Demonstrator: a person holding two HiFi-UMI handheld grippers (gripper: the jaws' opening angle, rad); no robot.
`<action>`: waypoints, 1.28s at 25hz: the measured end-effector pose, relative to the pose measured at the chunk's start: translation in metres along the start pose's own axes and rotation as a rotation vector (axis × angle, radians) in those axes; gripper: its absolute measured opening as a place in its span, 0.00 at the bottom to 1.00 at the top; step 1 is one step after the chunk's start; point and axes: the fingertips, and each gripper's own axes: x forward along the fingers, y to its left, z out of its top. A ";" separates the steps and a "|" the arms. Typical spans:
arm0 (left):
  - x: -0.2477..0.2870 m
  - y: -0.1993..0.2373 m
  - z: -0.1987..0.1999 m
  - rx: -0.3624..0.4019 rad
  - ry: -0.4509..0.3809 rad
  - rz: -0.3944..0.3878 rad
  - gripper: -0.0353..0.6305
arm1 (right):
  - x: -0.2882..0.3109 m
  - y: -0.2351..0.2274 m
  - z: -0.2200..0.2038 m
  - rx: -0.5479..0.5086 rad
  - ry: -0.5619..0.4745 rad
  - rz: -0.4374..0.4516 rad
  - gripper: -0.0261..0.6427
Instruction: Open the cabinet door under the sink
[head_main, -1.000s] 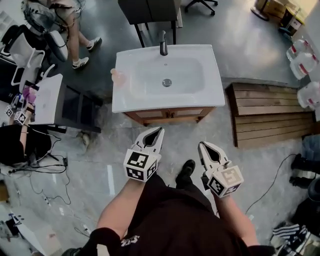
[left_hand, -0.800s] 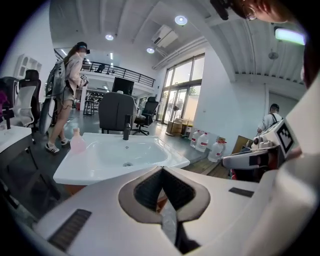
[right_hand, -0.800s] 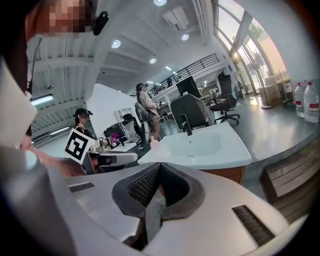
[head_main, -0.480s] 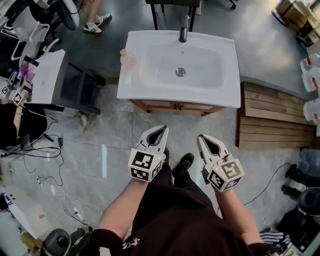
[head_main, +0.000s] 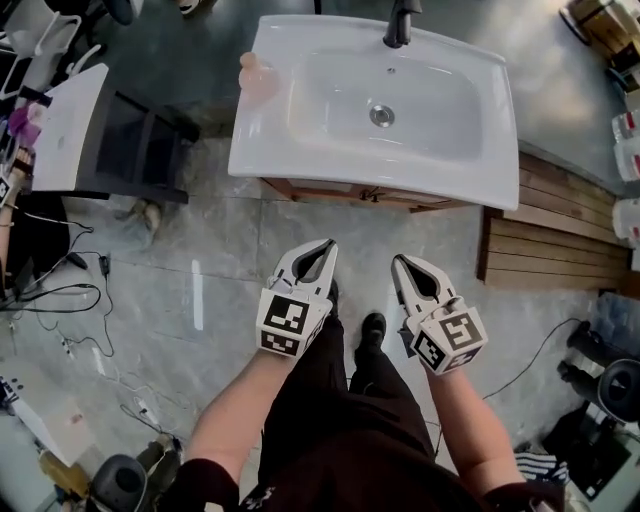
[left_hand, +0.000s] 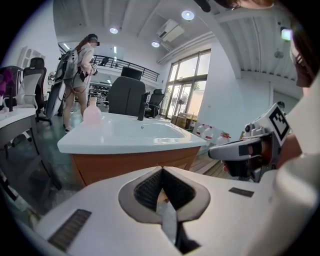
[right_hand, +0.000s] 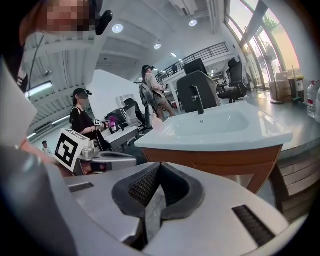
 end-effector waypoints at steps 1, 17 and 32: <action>0.007 0.005 -0.006 -0.005 -0.003 0.010 0.07 | 0.010 -0.008 -0.008 -0.001 0.004 -0.004 0.06; 0.116 0.041 -0.121 -0.047 -0.025 0.045 0.07 | 0.111 -0.087 -0.148 -0.025 0.032 -0.044 0.06; 0.148 0.089 -0.153 -0.007 0.007 0.001 0.07 | 0.216 -0.137 -0.149 -0.055 0.022 -0.145 0.17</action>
